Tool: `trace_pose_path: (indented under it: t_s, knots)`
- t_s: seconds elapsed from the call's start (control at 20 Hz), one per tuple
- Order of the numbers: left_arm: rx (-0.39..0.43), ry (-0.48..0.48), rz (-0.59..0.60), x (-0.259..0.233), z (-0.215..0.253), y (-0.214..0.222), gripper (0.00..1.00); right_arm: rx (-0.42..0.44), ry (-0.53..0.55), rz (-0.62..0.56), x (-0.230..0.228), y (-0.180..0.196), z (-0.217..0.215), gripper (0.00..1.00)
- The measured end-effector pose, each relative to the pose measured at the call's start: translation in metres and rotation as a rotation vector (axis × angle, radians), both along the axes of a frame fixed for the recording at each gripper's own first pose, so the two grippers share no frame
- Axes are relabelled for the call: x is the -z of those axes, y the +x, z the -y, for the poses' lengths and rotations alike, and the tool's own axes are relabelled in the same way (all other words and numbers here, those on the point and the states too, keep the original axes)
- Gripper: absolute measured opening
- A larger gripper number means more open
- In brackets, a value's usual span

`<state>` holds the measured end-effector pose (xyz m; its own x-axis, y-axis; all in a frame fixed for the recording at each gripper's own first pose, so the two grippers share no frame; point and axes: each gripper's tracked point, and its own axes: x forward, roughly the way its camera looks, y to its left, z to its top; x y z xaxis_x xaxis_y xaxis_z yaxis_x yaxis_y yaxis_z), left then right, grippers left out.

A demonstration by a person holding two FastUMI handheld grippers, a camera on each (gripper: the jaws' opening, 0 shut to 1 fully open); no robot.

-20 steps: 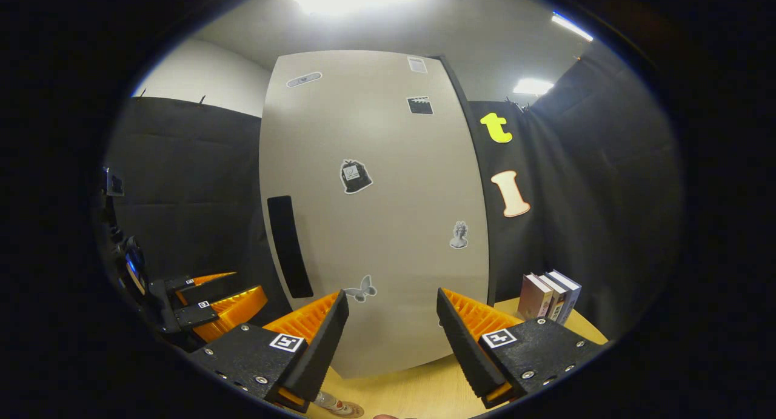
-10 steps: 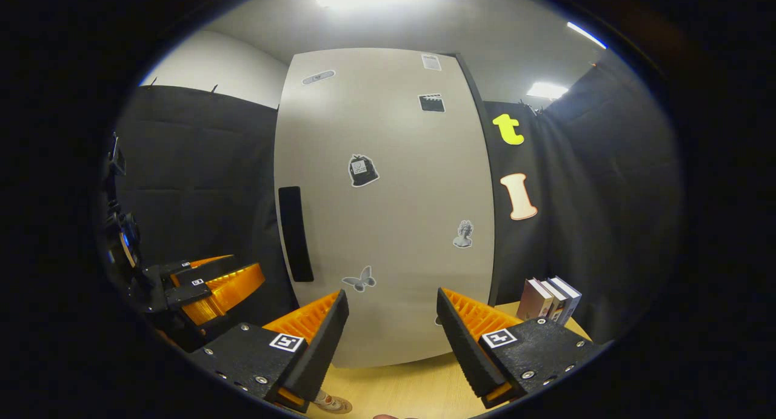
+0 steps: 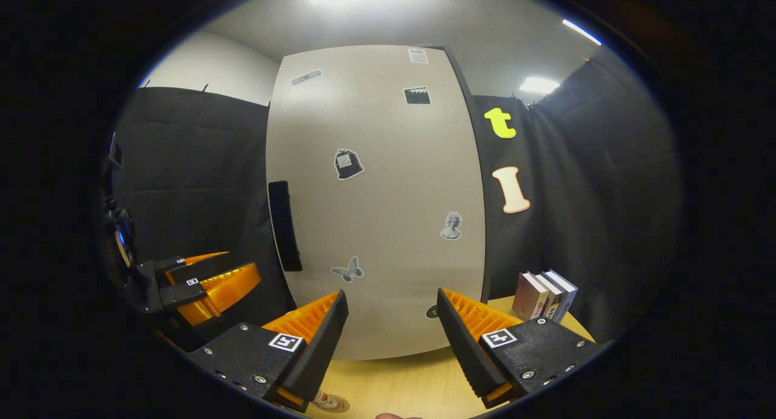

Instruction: Open the cabinet door with the right hand, grasp the bottle in the cabinet with the left hand and place it on the coaster, then close the cabinet door with the right hand.

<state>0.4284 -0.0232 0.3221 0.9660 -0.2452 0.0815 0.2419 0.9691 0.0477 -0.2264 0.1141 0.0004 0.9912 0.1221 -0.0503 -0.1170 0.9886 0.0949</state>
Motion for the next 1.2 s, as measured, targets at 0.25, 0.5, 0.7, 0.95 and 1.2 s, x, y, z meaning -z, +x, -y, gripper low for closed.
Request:
trace_pose_path:
  t_s: [0.25, 0.5, 0.7, 0.95, 1.2]
  knots:
    - [-0.004, 0.017, 0.001, 0.000, -0.001, 0.004, 0.80, 0.010, -0.002, 0.005, -0.001, -0.002, 0.006, 0.92]
    - [-0.015, 0.026, -0.004, 0.002, 0.000, 0.008, 0.80, 0.009, -0.007, 0.007, 0.001, -0.002, 0.008, 0.92]
    - [-0.035, 0.022, -0.020, 0.007, -0.003, 0.011, 0.80, 0.009, -0.011, -0.002, 0.006, 0.000, 0.009, 0.92]
    - [-0.007, -0.004, -0.035, 0.012, 0.000, 0.014, 0.80, 0.004, -0.013, 0.000, 0.007, 0.001, 0.009, 0.92]
    - [-0.050, -0.002, -0.001, 0.003, -0.010, 0.014, 0.80, -0.001, -0.020, 0.012, 0.004, 0.000, 0.009, 0.92]
